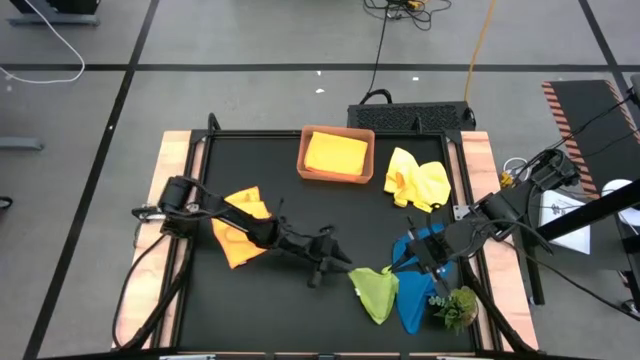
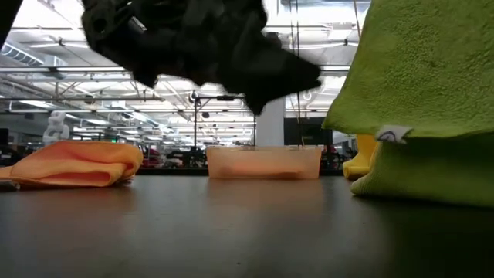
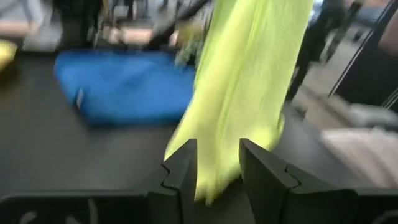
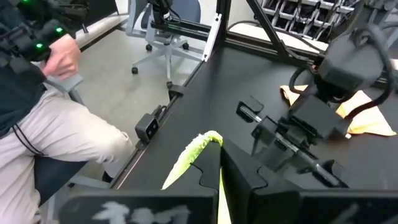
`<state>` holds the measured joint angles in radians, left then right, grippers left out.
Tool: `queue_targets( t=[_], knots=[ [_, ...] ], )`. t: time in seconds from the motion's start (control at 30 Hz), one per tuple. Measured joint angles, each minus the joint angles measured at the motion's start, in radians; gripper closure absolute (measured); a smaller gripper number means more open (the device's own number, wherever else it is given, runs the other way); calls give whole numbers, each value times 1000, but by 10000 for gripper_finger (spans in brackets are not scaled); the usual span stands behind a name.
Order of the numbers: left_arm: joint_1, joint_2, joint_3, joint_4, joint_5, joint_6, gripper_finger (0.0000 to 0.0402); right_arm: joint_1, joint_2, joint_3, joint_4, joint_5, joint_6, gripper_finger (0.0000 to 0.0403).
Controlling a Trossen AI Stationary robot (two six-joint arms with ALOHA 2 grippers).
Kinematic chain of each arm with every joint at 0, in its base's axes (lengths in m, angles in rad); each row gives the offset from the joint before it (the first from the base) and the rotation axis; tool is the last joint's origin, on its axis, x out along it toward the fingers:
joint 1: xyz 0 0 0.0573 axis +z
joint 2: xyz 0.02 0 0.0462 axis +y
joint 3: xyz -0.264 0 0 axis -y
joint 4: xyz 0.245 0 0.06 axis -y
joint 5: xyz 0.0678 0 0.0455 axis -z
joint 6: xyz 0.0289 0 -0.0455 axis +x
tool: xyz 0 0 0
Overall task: Fold microfiber towels
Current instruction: Fold the light green microfiber towel
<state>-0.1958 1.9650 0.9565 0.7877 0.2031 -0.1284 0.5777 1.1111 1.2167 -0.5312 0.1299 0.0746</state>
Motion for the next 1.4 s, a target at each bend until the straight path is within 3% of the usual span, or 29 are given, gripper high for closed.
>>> queue_targets(
  t=[0.33,0.63,0.87,1.07,1.27,1.4],
  knots=[
    [-24,75,109,-120,11,-29,217,0,0,0,4,0,-8,403],
    [-23,79,115,-171,-29,-51,207,0,0,0,2,0,-9,403],
    [-23,79,115,-187,-29,-51,244,0,0,0,3,0,-16,403],
    [-19,79,115,-186,-35,-51,312,0,0,0,3,0,-22,403],
    [1,69,115,-194,55,-75,390,0,0,0,3,0,-18,403],
    [14,-5,115,-210,172,-114,390,0,0,0,3,0,-17,403]
  ],
)
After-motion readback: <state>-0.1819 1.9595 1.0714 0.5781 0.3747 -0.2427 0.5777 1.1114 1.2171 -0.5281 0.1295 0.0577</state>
